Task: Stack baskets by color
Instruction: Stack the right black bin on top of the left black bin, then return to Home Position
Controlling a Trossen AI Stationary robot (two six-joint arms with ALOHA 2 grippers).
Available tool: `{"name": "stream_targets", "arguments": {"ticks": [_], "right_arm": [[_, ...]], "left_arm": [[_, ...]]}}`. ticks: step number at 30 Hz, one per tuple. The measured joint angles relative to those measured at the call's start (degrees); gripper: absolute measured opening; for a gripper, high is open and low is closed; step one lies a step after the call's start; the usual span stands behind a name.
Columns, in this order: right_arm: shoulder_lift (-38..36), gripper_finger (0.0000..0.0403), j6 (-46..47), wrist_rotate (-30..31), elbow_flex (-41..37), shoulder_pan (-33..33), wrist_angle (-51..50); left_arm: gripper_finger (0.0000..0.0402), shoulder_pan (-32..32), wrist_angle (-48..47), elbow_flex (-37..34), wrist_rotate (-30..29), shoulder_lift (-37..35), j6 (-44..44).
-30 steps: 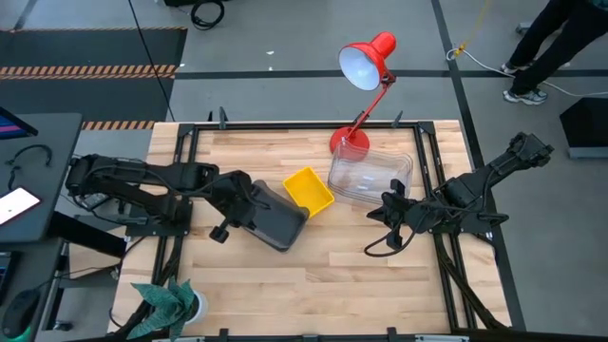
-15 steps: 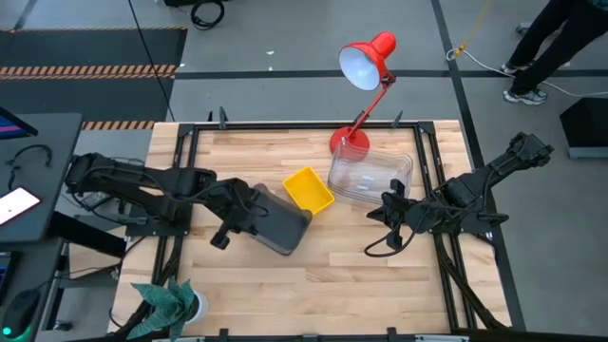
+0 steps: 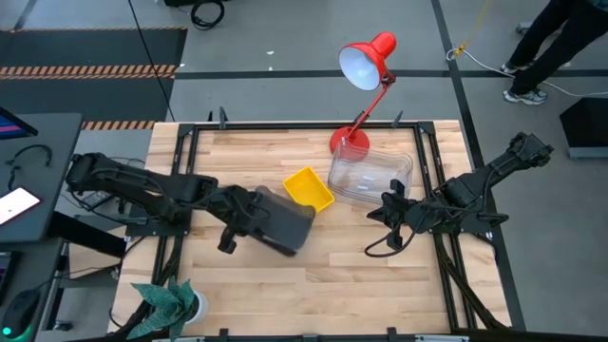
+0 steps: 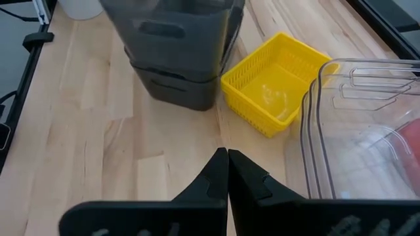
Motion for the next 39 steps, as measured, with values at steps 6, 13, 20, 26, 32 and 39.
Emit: {"name": "stream_targets", "arguments": {"ticks": [6,13,20,26,32,39], "right_arm": [[0.0,0.0005,-1.1,-0.3,0.0,0.0,0.0],[0.0,0.0005,-1.1,-0.4,0.0,-0.2,0.1],[0.0,0.0005,-0.9,-0.3,0.0,-0.2,0.6],[0.0,0.0005,-1.4,-0.4,0.0,-0.2,0.7],[0.0,0.0005,-1.5,-0.3,0.0,-0.2,0.9],[0.0,0.0005,-1.5,-0.4,0.0,-0.2,1.1]], "left_arm": [[0.0005,-2.3,4.1,-5.2,-3.2,0.1,-1.4],[0.0005,-2.8,-1.5,-1.8,-5.4,-0.4,1.9],[0.0005,-2.7,-6.3,-0.3,-4.5,0.1,1.2],[0.0005,-3.7,-3.1,-2.3,-4.3,0.3,-0.7],[0.0015,-3.7,-3.3,-2.3,-4.9,0.3,-3.3],[0.0137,-3.7,-3.4,-2.4,-5.3,0.9,-5.9]]}}
